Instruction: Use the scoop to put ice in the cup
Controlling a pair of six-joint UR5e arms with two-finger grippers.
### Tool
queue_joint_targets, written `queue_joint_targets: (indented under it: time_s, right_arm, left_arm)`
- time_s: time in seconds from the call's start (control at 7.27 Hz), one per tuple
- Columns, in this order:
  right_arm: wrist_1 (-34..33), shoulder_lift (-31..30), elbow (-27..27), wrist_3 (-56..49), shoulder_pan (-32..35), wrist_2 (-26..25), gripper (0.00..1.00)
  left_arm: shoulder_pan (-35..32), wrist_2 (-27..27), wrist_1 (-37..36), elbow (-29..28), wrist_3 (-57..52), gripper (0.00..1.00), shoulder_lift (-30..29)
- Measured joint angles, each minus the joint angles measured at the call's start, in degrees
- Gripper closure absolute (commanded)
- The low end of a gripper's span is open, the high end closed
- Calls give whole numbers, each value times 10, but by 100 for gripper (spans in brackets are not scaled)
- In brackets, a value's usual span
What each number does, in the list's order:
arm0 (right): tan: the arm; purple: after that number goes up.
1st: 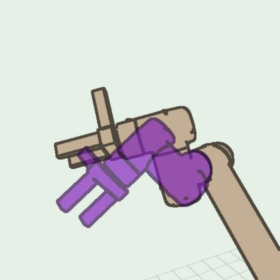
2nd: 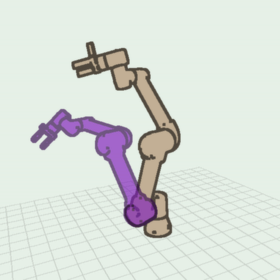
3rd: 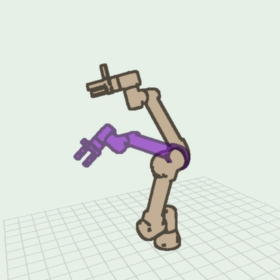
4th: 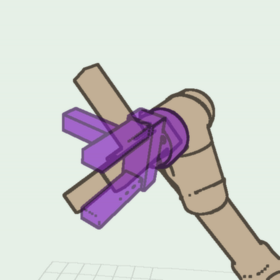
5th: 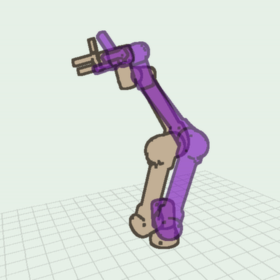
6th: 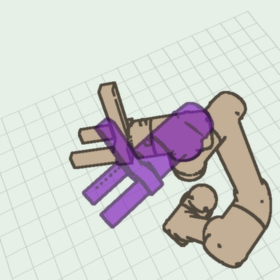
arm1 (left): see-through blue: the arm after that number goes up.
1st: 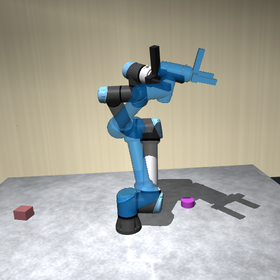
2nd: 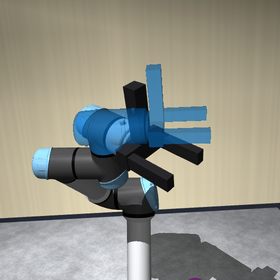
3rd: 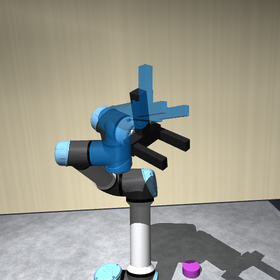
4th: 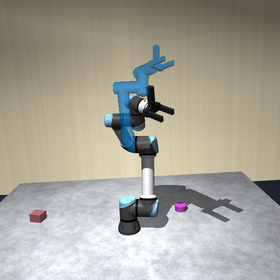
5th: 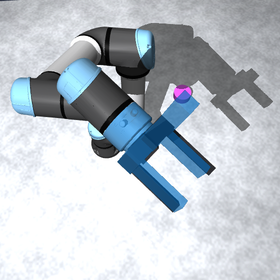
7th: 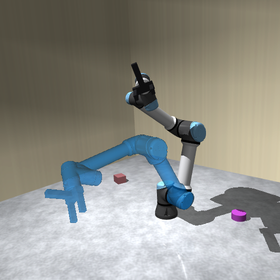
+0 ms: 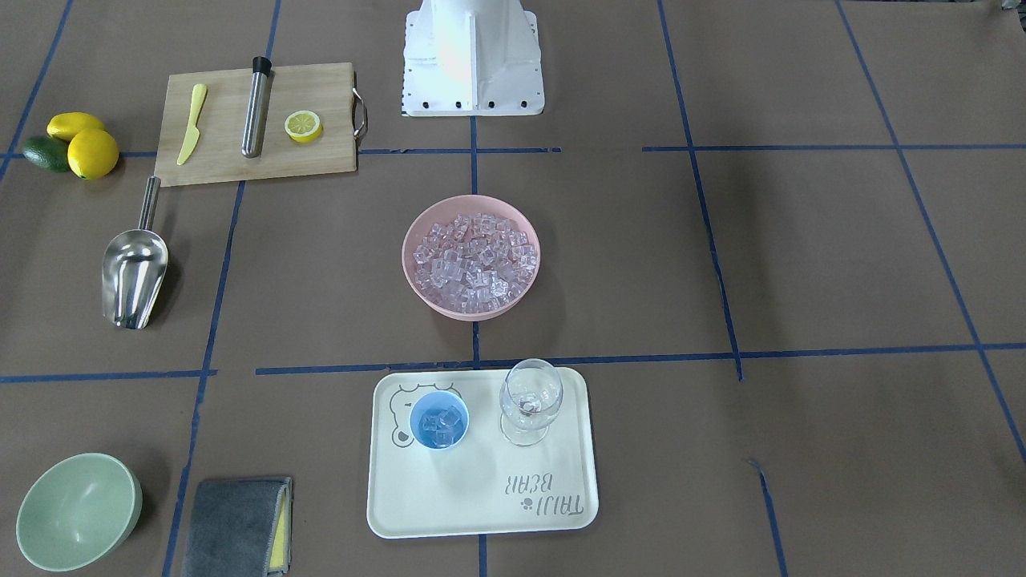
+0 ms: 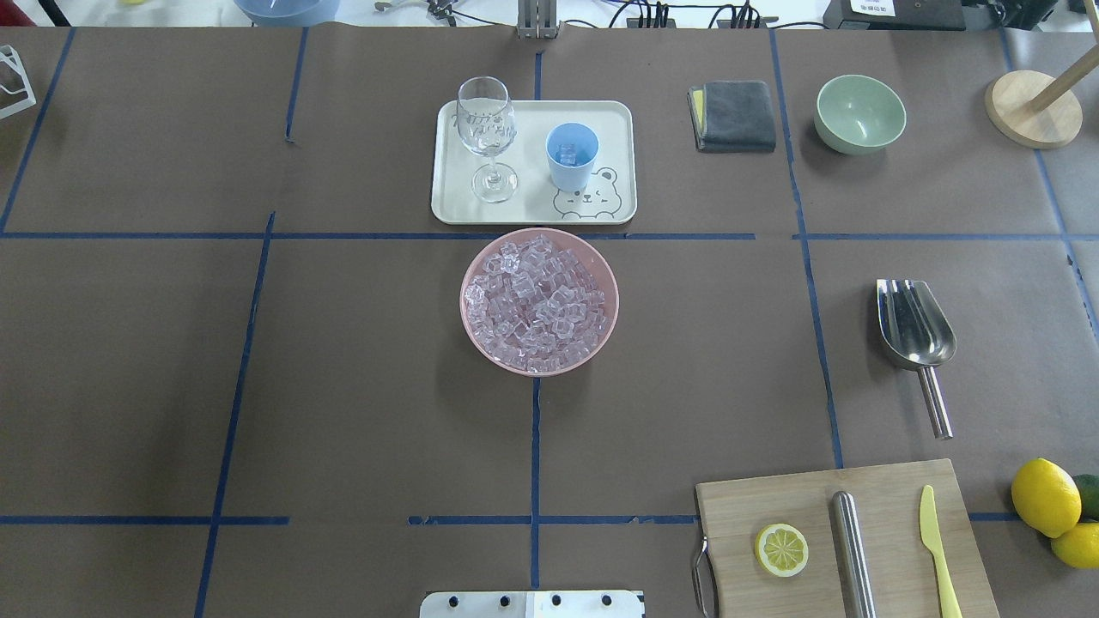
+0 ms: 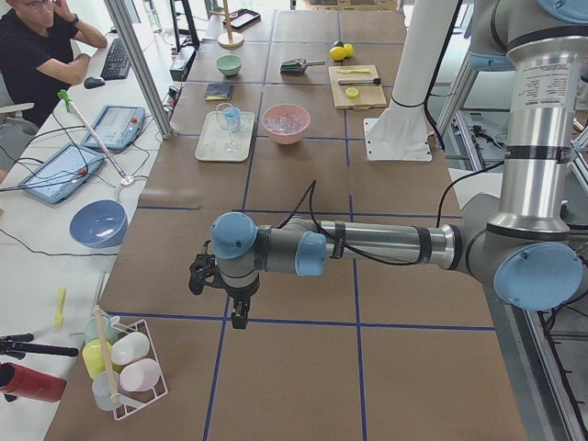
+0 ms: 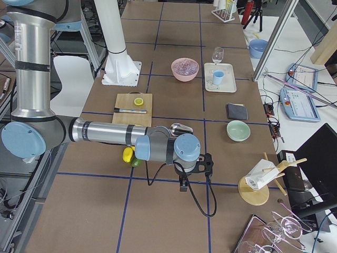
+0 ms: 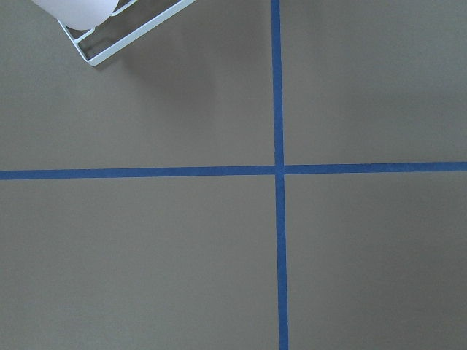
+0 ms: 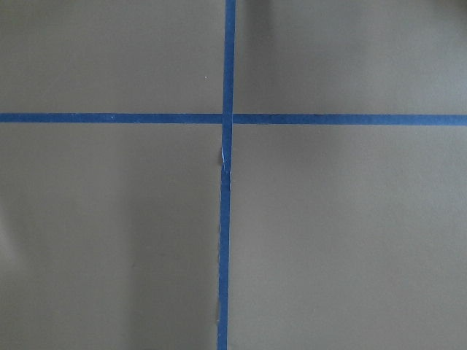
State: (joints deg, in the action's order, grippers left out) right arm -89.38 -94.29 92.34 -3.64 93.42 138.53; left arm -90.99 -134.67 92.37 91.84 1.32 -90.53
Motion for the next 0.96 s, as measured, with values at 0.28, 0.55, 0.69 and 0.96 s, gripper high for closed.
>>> queue_joint_targets:
  time_s: [0.28, 0.55, 0.69, 0.96]
  right_arm:
    - [-1, -4, 4, 0, 8, 4, 0]
    - [-1, -10, 5, 0, 14, 12, 0]
    - [-1, -11, 6, 0, 16, 13, 0]
    - [-1, -12, 6, 0, 17, 14, 0]
  left_arm:
    - [0, -1, 0, 0, 0, 0, 0]
    - [0, 0, 0, 0, 0, 0, 0]
    - [0, 0, 0, 0, 0, 0, -1]
    - [0, 0, 1, 0, 0, 0, -2]
